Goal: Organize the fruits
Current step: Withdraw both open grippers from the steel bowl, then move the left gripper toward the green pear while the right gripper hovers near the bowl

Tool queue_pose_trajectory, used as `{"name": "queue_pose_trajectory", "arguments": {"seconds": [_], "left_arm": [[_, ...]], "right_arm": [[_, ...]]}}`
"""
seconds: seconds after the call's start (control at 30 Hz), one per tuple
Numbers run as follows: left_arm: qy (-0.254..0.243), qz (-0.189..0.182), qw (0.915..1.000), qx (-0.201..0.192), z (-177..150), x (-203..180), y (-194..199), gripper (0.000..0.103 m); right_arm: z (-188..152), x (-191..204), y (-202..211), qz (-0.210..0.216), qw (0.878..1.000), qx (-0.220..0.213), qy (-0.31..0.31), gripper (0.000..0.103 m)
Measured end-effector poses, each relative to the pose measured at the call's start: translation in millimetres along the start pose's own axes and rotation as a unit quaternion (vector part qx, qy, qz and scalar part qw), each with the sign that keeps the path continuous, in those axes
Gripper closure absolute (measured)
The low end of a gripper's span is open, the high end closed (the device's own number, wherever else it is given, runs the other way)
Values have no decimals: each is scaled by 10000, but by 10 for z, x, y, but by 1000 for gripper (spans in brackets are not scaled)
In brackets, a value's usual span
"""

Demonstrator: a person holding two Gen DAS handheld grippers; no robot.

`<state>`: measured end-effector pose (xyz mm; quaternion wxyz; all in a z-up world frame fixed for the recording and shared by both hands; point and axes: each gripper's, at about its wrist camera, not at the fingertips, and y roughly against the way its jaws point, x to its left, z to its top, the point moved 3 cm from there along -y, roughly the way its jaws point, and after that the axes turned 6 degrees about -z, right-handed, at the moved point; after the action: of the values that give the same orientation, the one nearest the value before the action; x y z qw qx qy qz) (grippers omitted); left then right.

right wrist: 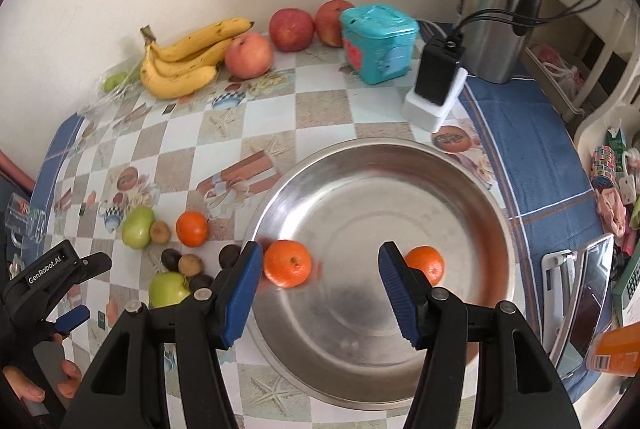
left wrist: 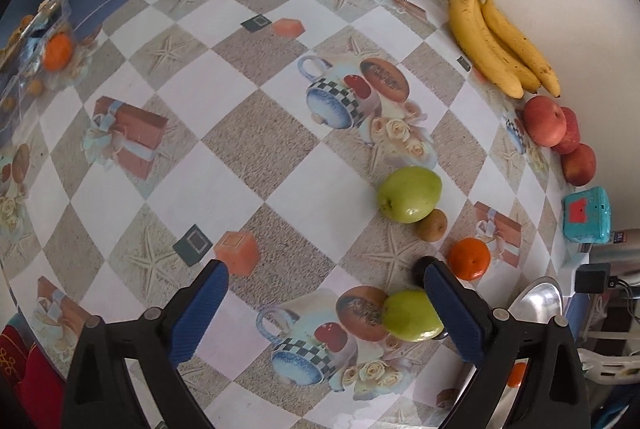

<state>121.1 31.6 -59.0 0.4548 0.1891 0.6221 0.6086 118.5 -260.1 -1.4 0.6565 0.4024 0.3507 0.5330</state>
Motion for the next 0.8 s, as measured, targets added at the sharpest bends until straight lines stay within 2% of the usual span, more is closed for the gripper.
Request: {"name": "queue_pose_trajectory", "arguments": {"seconds": [0.47,0.5,0.57,0.8], "left_arm": [[237,-35,9997,25,-1,133,21,0],[218,-31,9998,13,-2,127,22,0],[142,-15,9999,1,-2,106,24,0],[33,20,10000,11,-21,66,-1,0]], "right_arm": [[-83,370,-68,85,9986,99,516,42],[-88,382,-79,102,9985,110,525,41],[-100,398,-106,122,9986,109,510,22],[-119,433,-157,156,9982,92,564,20]]}}
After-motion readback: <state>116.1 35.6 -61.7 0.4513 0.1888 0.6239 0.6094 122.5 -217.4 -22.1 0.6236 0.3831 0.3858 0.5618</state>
